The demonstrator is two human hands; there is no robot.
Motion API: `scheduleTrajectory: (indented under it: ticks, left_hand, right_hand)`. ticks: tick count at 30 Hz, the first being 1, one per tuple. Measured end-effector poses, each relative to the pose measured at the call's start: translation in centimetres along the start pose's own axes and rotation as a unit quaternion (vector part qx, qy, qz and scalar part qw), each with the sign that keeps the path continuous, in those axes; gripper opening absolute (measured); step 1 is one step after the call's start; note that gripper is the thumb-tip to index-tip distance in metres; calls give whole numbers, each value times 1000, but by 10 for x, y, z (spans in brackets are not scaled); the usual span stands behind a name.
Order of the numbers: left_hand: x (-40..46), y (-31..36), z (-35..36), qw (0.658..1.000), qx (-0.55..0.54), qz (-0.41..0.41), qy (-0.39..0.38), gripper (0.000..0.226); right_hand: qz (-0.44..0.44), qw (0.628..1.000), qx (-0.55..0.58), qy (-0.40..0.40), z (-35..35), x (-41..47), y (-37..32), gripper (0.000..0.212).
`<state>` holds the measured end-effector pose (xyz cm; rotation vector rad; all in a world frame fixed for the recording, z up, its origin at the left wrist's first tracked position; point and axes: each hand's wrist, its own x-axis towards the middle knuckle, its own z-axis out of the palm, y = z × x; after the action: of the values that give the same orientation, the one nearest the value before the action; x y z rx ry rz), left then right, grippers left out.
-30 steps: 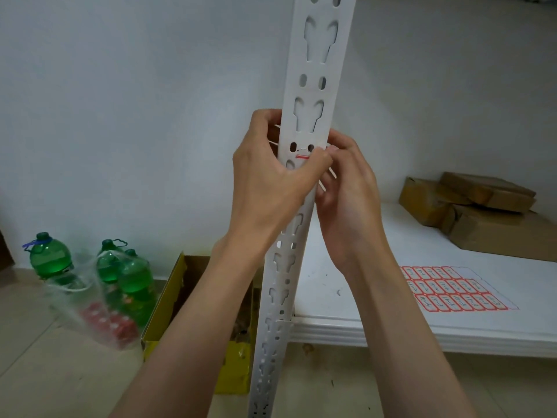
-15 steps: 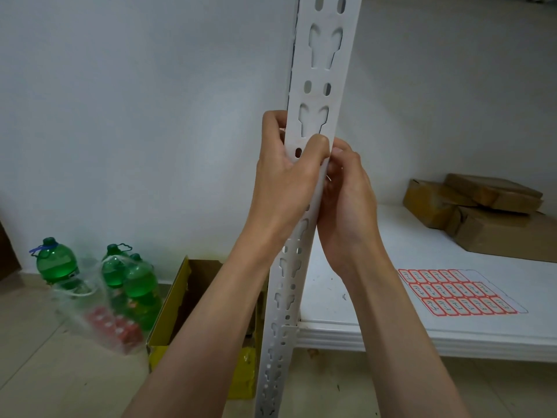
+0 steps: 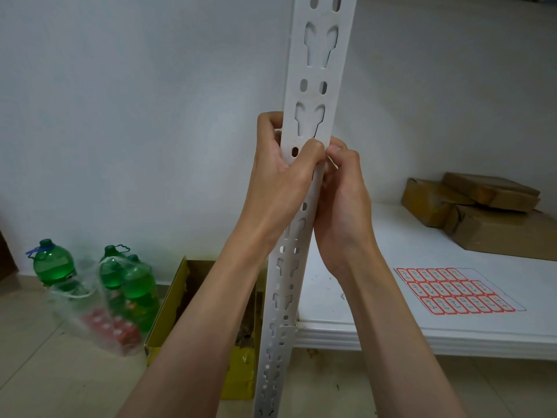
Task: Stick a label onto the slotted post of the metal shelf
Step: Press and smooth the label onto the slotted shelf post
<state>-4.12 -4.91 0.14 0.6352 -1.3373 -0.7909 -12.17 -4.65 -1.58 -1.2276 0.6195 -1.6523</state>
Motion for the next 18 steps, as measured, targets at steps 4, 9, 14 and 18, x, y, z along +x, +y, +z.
scheduleTrajectory:
  ticks: [4,9,14,18]
  left_hand:
    - [1,0,0,1000,-15,-6,-1,27]
    - [1,2,0,999,-33,-14,-8,25]
    - [0,5,0,999,-40,-15,-11,24]
    - [0,5,1,999,-36,-21,-7,23]
  right_hand:
    - [1,1000,-4,4,2,0,1,38]
    - [5,1000,16,-1,1,2,2,32]
    - [1,1000,23,-8,0,2,3,30]
    - [3,999,31,-9,0,3,3,33]
